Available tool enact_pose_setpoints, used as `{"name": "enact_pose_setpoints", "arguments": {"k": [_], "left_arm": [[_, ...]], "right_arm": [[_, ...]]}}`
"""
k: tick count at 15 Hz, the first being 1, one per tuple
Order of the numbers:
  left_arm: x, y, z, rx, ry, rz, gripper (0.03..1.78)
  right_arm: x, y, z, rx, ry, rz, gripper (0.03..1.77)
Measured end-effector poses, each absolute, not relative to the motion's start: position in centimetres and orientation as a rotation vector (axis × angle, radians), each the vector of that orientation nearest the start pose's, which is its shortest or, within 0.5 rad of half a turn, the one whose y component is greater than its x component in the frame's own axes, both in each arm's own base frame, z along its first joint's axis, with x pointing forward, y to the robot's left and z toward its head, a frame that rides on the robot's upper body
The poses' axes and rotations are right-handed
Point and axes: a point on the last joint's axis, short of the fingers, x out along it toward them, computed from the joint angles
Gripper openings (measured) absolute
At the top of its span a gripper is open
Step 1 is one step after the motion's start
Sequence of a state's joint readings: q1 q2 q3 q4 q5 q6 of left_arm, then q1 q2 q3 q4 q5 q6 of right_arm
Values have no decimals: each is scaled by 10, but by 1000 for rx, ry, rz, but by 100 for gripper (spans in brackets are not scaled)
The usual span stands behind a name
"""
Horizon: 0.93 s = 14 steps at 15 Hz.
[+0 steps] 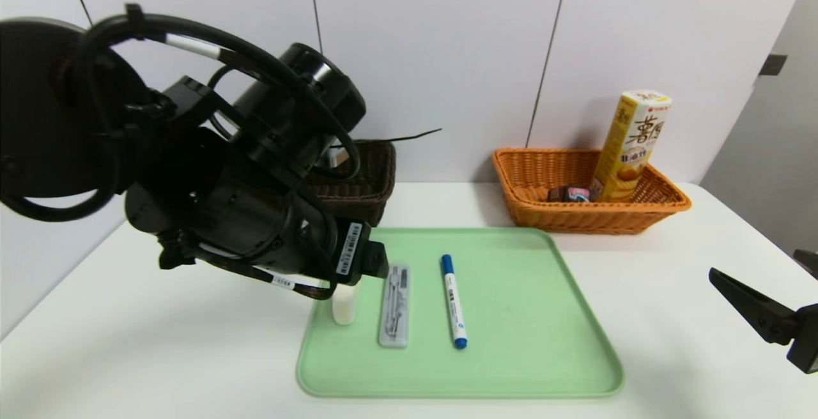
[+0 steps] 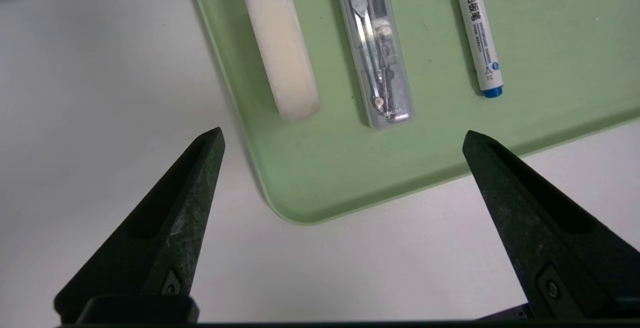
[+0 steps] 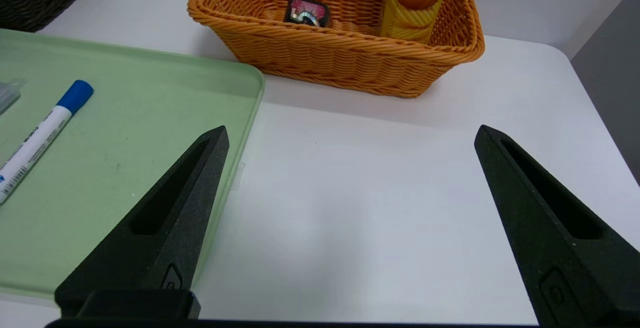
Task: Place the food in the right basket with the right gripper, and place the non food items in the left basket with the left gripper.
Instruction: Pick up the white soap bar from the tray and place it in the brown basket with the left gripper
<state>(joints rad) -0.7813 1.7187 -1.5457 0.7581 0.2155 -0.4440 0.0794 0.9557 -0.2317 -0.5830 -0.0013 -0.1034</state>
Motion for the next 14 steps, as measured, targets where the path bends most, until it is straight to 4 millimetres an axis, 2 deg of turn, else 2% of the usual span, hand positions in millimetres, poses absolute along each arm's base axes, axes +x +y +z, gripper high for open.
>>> {"name": "enact_pose_setpoints", "arguments": {"k": [8,14], "left_arm": [[248,-205,220,62,971,-213,169],[268,-218,192,76,988,-202,169]], "right_arm": [[107,9,171,-118,133,87,169],[105,9,169,-118,134,88,170]]}}
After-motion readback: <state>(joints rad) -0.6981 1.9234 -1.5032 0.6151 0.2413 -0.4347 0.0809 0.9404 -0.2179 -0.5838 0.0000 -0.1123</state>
